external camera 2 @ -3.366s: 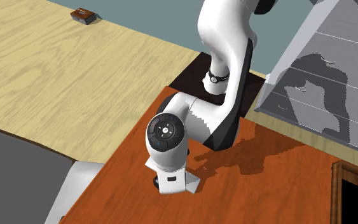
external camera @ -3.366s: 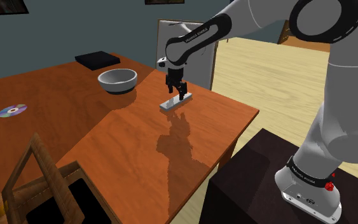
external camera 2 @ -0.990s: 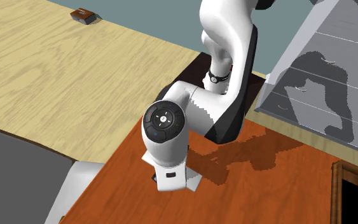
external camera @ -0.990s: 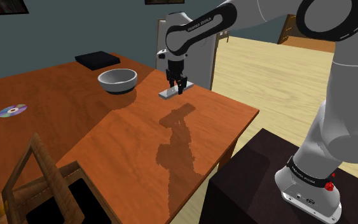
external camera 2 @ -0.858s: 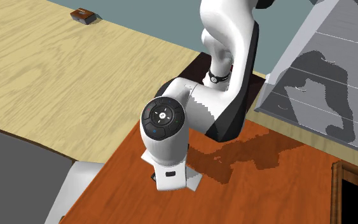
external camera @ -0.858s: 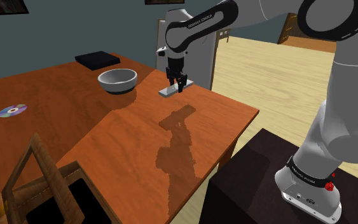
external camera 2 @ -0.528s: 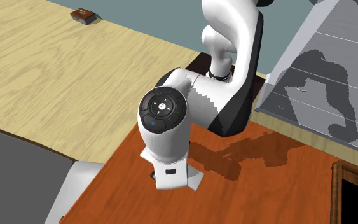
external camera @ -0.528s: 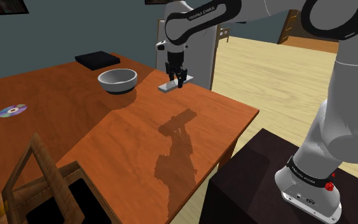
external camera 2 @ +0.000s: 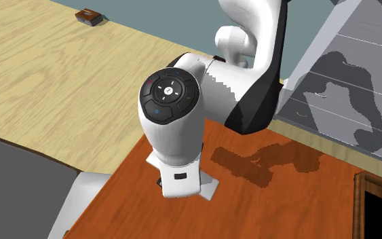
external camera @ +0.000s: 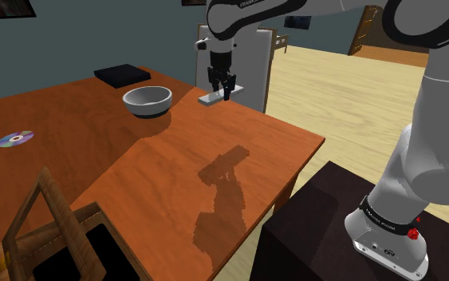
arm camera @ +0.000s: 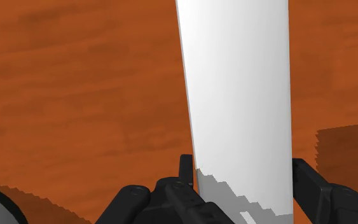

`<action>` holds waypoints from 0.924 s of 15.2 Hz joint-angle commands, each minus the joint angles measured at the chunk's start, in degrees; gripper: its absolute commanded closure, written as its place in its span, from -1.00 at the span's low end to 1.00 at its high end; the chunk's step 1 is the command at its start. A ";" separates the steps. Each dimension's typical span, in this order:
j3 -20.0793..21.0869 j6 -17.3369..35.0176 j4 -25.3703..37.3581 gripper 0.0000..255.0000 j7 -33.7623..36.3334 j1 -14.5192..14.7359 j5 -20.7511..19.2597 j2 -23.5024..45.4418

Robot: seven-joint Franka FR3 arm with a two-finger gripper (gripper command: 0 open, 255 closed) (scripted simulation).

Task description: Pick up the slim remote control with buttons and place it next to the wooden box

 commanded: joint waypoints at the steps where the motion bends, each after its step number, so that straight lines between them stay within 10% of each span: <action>1: 0.03 -1.54 1.41 1.00 0.15 0.06 -0.04 -0.14; 14: -0.06 -11.67 11.79 1.00 0.23 -0.12 -0.05 0.12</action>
